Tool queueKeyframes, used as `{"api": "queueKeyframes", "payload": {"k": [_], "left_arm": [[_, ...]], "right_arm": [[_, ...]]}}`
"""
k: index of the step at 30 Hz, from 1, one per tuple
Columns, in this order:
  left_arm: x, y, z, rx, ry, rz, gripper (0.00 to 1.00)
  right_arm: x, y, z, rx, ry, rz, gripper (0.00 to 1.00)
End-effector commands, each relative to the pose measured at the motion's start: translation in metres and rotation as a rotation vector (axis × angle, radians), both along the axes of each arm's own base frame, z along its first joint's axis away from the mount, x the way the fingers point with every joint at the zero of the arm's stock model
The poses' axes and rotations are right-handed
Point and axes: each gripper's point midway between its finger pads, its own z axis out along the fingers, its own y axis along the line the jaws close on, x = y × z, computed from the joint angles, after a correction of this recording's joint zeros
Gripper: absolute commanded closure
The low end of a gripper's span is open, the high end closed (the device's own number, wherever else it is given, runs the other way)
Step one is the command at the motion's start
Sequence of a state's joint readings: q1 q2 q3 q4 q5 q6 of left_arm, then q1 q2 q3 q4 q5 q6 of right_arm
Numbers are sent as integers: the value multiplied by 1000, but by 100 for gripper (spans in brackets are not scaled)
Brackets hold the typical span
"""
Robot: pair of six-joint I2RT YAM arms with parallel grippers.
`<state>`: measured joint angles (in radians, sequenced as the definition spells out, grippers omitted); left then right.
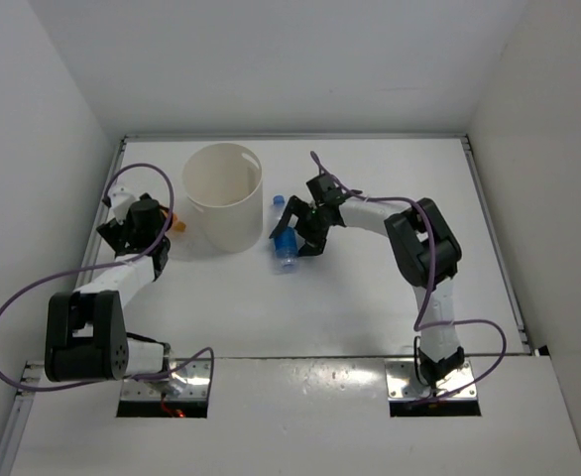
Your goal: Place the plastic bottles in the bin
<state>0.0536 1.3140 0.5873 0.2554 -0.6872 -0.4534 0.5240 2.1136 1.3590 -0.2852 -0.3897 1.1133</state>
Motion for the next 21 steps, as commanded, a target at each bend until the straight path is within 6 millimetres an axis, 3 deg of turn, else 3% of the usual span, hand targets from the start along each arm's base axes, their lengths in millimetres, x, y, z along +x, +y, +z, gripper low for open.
{"api": "queueKeyframes", "payload": {"k": [1,7,16,18,21], "left_arm": [[8,3,18,4,-64,36,0],[9,3,11,3,-44,36,0],[2,6,3,-29,-55,95,0],[2,6,6,-29,-64,95,0],[1,8,6,-17,-57,101,0]], "right_arm": [[0,3,-19,11,50,-6,3],[-19,-8,-39,5,111,-12,21],[7,-40,-7,-92,17,-104,60],[12,-48,-2,-133,-16,-132,63],[25,-61,23,-160,-95,-184,69]]}}
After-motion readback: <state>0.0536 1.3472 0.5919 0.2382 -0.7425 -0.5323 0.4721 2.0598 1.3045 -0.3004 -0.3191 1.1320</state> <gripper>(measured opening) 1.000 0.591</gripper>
